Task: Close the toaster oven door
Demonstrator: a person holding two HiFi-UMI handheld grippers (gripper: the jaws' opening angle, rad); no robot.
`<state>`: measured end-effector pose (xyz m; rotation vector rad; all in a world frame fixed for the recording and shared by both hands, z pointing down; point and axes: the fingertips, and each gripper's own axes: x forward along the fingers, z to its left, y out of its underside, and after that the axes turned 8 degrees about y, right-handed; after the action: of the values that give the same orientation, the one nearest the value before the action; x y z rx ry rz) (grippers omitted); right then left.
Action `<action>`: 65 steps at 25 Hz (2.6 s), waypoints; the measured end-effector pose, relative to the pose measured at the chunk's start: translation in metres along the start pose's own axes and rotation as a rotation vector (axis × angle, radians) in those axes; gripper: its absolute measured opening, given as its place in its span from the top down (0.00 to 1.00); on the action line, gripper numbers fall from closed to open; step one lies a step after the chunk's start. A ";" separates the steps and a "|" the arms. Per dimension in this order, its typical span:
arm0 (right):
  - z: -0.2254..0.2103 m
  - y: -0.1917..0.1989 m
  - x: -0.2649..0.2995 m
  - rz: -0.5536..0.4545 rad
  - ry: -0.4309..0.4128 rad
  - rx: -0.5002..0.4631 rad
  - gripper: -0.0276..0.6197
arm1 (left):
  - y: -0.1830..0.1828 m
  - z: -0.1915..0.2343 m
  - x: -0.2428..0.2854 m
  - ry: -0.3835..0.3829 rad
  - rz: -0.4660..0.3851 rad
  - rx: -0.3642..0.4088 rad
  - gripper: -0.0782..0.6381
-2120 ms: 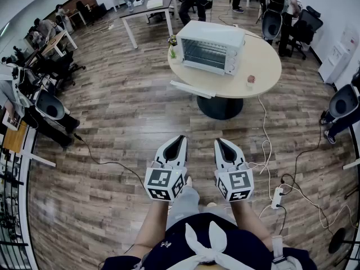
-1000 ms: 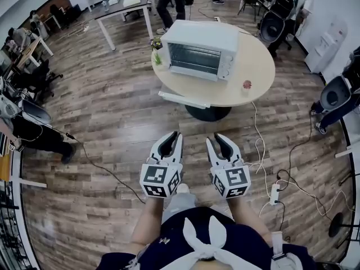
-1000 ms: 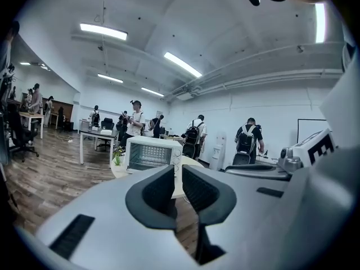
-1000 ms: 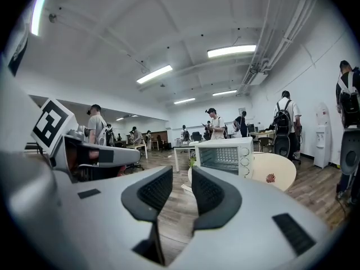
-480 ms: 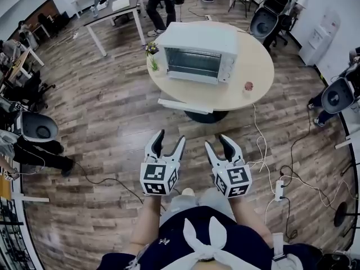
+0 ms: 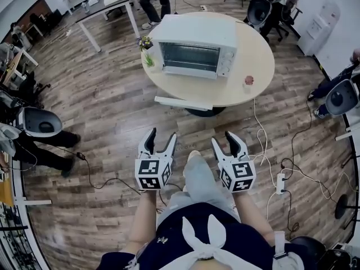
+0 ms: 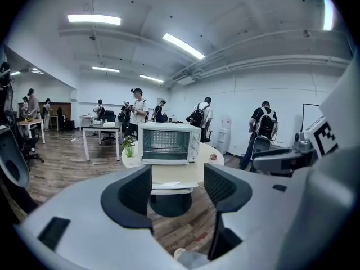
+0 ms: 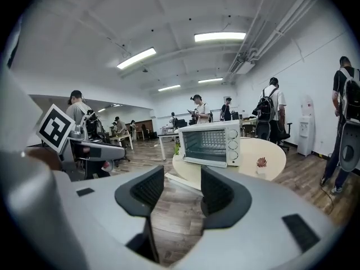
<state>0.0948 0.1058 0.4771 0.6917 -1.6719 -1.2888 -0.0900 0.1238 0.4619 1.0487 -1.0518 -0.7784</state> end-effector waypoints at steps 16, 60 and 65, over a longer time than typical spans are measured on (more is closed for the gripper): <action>-0.039 0.033 0.099 0.155 0.064 0.026 0.63 | 0.017 0.090 0.079 -0.036 0.113 -0.029 0.50; -0.080 0.152 0.251 0.503 -0.025 0.452 0.66 | 0.126 0.224 0.223 -0.017 0.421 -0.464 0.50; -0.083 0.158 0.257 0.523 -0.019 0.466 0.66 | 0.135 0.226 0.229 -0.018 0.429 -0.507 0.50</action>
<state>0.0662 -0.0994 0.7123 0.4526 -2.0193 -0.5442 -0.2254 -0.1044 0.6883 0.3666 -0.9785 -0.6522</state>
